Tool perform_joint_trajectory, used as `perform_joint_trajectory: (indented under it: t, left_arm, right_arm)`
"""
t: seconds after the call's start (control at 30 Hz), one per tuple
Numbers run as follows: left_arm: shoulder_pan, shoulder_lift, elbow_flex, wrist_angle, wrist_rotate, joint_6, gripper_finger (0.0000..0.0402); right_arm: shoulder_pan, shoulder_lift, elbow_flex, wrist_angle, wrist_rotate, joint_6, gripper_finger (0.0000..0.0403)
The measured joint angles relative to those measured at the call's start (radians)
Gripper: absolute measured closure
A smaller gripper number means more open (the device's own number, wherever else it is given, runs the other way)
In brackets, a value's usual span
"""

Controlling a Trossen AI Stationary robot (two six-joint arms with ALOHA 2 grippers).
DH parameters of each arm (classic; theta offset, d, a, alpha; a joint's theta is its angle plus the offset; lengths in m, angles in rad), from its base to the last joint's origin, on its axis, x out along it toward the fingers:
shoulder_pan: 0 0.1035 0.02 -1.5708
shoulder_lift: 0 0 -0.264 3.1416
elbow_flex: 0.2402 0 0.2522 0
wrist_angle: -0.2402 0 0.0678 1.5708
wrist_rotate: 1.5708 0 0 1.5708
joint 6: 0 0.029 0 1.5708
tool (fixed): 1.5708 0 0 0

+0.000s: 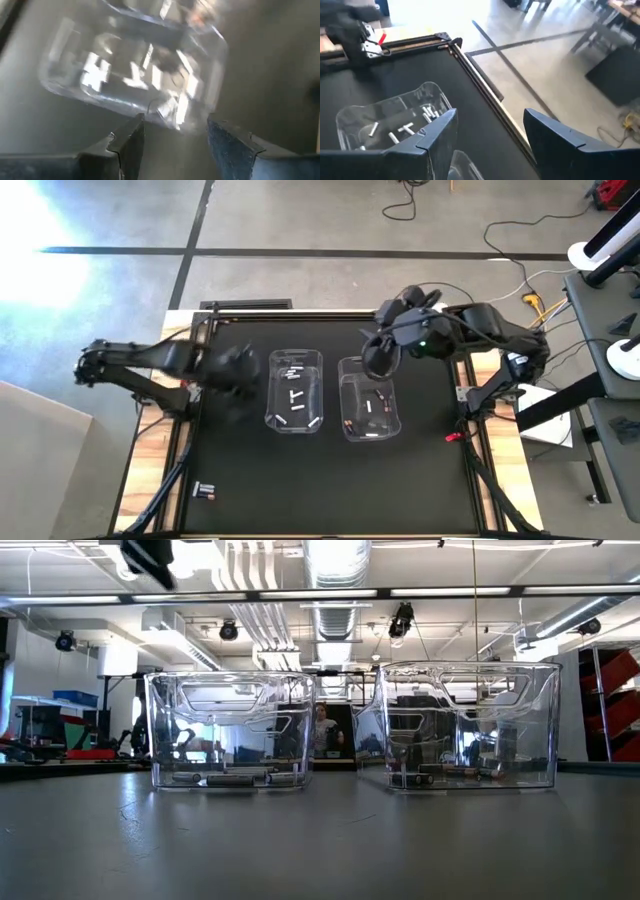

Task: Sort batteries
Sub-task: Put the black battery into the right transparent bin

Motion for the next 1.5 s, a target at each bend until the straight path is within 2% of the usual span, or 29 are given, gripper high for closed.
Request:
perform_joint_trajectory:
  t: [0.1, 0.2, 0.3, 0.43, 0.57, 0.67, 0.83, 1.03, 1.23, 1.37, 1.5]
  left_arm:
    - [-0.169, -0.025, -0.001, -0.098, 0.033, -0.049, 0.0212]
    - [-0.332, -0.024, -0.002, -0.154, 0.067, -0.174, 0.0212]
    - [-0.485, 0.000, -0.011, -0.152, 0.070, -0.295, 0.0212]
    - [-0.624, 0.049, -0.064, -0.141, 0.101, -0.426, 0.0212]
    - [-0.687, 0.092, -0.144, -0.077, 0.252, -0.540, 0.0223]
    - [-0.734, 0.121, -0.197, 0.001, 0.269, -0.619, 0.0242]
    - [-0.812, 0.195, -0.248, 0.185, 0.286, -0.655, 0.0270]
    - [-0.879, 0.332, -0.219, 0.185, 0.248, -0.714, 0.0272]
    - [-1.020, 0.449, -0.156, 0.194, 0.172, -0.630, 0.0239]
    - [-1.119, 0.490, -0.135, 0.201, 0.121, -0.600, 0.0230]
    - [-1.137, 0.497, -0.167, 0.245, 0.123, -0.655, 0.0245]
  right_arm:
    - [0.006, 0.026, 0.000, 0.014, 0.001, -0.001, 0.0184]
    - [0.046, 0.057, -0.005, -0.003, 0.003, 0.054, 0.0184]
    - [0.123, 0.089, -0.014, -0.007, 0.002, 0.096, 0.0184]
    - [0.239, 0.131, -0.014, 0.011, 0.059, 0.195, 0.0184]
    - [0.328, 0.160, -0.014, 0.089, 0.079, 0.337, 0.0184]
    - [0.386, 0.181, -0.014, 0.191, 0.080, 0.417, 0.0184]
    - [0.474, 0.239, -0.014, 0.303, 0.050, 0.552, 0.0184]
    - [0.526, 0.296, -0.014, 0.275, 0.032, 0.657, 0.0184]
    - [0.525, 0.333, -0.014, 0.290, -0.022, 0.700, 0.0184]
    - [0.525, 0.337, -0.014, 0.290, -0.034, 0.733, 0.0184]
    - [0.525, 0.343, -0.014, 0.291, -0.033, 0.734, 0.0184]
